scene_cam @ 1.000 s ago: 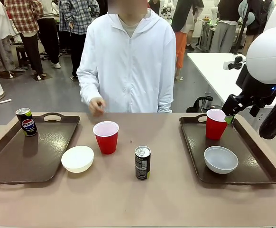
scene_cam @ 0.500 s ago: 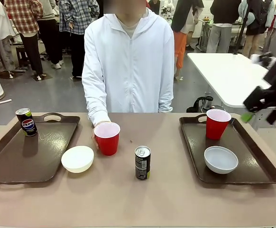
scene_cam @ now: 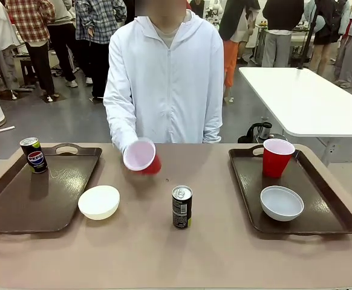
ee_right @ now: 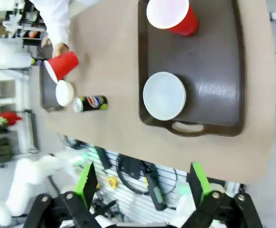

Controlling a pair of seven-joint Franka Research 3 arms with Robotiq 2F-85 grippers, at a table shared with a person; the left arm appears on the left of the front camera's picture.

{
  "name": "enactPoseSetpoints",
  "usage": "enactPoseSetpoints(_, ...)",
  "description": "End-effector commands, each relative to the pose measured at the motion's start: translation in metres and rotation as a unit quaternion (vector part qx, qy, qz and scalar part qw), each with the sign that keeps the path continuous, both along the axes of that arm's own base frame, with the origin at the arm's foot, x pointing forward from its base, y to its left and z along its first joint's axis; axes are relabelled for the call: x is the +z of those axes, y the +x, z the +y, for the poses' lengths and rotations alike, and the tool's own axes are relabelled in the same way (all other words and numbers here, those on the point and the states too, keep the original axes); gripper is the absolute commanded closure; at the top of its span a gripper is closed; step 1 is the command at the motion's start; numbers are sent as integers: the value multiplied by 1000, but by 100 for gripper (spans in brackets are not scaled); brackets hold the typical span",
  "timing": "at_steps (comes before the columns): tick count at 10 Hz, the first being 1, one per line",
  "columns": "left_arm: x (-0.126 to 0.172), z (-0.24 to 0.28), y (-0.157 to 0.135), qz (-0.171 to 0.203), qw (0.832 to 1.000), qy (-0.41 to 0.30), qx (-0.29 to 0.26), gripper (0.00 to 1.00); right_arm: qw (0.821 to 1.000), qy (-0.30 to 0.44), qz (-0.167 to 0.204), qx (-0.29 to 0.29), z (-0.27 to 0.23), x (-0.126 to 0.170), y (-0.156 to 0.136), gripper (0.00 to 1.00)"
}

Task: Prepare tableware on both trays.
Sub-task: Pick up a Picnic Bowl from the table and place it on a Handle tray.

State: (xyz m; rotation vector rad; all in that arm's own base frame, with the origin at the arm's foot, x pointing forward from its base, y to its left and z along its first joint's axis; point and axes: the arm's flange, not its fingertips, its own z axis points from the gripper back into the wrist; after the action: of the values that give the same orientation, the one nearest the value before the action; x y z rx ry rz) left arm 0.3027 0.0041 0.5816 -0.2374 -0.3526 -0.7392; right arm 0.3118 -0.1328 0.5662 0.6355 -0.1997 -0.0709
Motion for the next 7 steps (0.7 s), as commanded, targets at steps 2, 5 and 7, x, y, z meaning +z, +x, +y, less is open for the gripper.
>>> enactPoseSetpoints(2,-45,-69,-5,-27,992,122,-10,0,995,103,0,11,-39,-16,12,0)
enactPoseSetpoints(5,-69,-120,-1,-67,982,161,68,0,989,143,-12,32,-73,-30,5,0)
enactPoseSetpoints(7,-76,-131,4,-73,978,162,109,0,988,136,-10,69,-77,-40,6,0)
